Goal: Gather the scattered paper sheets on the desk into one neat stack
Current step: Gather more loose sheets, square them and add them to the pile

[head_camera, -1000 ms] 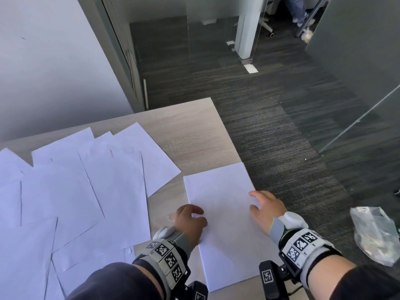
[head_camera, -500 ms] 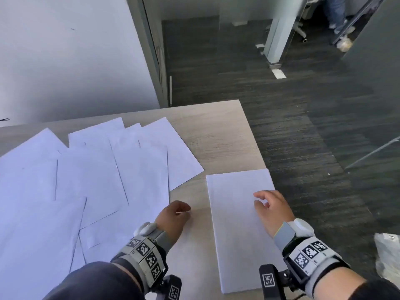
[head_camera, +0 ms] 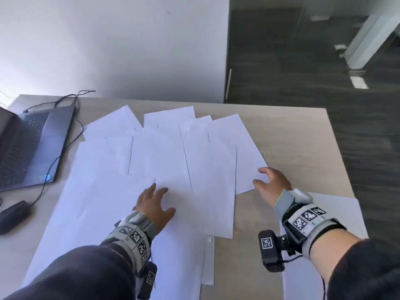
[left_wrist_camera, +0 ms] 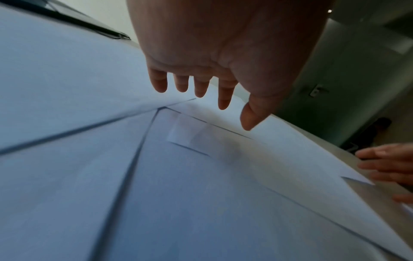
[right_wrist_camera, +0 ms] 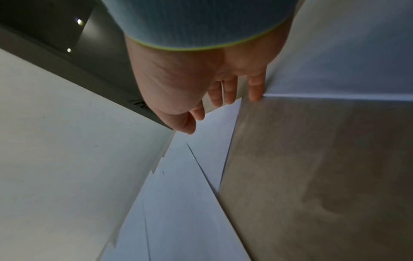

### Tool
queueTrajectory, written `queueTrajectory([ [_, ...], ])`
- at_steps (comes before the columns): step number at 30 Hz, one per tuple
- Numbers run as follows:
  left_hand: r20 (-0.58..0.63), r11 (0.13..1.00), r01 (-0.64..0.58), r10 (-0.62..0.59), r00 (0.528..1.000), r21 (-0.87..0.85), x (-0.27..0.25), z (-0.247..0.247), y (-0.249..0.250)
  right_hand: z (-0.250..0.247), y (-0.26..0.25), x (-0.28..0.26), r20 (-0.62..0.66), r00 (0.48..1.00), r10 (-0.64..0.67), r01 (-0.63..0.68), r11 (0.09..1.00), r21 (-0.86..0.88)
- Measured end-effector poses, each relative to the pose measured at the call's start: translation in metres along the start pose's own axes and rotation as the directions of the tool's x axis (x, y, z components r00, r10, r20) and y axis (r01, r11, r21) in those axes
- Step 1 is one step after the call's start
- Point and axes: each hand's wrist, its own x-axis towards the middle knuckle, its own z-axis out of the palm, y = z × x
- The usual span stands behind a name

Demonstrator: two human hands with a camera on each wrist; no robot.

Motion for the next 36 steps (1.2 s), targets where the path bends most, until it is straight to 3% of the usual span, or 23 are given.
queueTrajectory([
  [6,0.113,0.986,-0.099,0.084,0.990,0.134,0.027,-0.004,-0.007,0.011,-0.017,0.037,0.011,0.993,0.122,-0.116,0.969,-0.216],
  [10,0.170,0.957,-0.166,0.127,0.977,0.238,0.031,0.008,0.003,0.025,-0.024,0.029,-0.031,0.996,0.085,-0.090,0.970,-0.225],
  [12,0.155,0.956,-0.172,0.138,0.978,0.238,0.031,0.014,0.002,0.033,-0.028,0.020,-0.051,0.996,0.070,-0.075,0.993,-0.095],
  [14,0.156,0.956,-0.191,0.159,0.975,0.223,0.030,0.016,-0.001,0.041,-0.031,0.009,-0.071,0.993,0.094,-0.079,0.977,0.197],
  [17,0.171,0.949,-0.232,0.198,0.965,0.212,0.027,0.018,-0.005,0.055,-0.036,-0.001,-0.017,0.982,0.188,-0.141,0.791,0.596],
  [19,0.164,0.946,-0.251,0.220,0.962,0.207,0.022,0.021,-0.004,0.063,-0.036,-0.006,0.029,0.976,0.218,-0.171,0.668,0.724],
  [23,0.163,0.920,-0.311,0.278,0.947,0.240,0.010,0.029,-0.003,0.074,-0.032,-0.012,0.076,0.981,0.177,-0.185,0.759,0.624],
  [33,0.270,0.809,-0.513,0.446,0.853,0.286,-0.010,0.050,0.011,0.090,-0.034,-0.025,0.133,0.974,0.182,-0.225,0.795,0.563],
  [36,0.252,0.820,-0.510,0.452,0.856,0.260,-0.011,0.047,0.008,0.090,-0.034,-0.024,0.135,0.973,0.188,-0.232,0.814,0.533],
])
